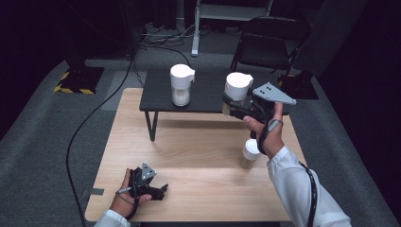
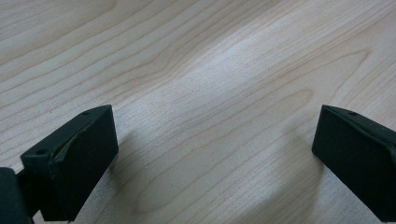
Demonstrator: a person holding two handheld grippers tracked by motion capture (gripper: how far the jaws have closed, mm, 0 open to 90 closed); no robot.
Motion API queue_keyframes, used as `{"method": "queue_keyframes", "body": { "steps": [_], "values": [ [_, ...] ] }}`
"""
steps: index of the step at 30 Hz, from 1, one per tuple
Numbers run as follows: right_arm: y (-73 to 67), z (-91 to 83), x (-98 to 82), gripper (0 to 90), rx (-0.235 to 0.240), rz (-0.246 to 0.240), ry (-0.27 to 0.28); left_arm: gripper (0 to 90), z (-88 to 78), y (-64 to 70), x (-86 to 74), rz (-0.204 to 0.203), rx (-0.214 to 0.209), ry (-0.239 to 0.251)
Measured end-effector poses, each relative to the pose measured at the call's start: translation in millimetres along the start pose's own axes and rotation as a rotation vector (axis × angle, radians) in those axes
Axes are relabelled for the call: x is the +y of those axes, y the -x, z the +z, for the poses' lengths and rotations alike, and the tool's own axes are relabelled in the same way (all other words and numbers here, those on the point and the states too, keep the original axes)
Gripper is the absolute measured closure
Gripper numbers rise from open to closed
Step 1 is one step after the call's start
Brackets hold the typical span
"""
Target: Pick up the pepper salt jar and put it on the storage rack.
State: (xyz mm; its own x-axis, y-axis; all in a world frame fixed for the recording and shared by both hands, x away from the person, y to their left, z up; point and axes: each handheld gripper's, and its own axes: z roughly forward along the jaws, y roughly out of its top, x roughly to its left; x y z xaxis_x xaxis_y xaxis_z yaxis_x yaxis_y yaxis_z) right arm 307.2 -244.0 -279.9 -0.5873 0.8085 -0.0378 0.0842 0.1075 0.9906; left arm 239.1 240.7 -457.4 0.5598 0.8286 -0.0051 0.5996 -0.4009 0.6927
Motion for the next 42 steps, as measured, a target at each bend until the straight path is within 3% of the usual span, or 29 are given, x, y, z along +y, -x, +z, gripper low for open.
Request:
{"method": "queue_keyframes", "body": {
  "steps": [20,42],
  "values": [
    [3.6,41.5,10.4,29.9,-0.053,0.028,0.001,0.2,-0.1,0.0,0.1,0.000,0.000,-0.001],
    [4.2,68.8,-7.3,29.8,-0.073,0.048,-0.034,0.2,0.0,-0.4,0.3,0.004,-0.003,-0.001]
  ]
}}
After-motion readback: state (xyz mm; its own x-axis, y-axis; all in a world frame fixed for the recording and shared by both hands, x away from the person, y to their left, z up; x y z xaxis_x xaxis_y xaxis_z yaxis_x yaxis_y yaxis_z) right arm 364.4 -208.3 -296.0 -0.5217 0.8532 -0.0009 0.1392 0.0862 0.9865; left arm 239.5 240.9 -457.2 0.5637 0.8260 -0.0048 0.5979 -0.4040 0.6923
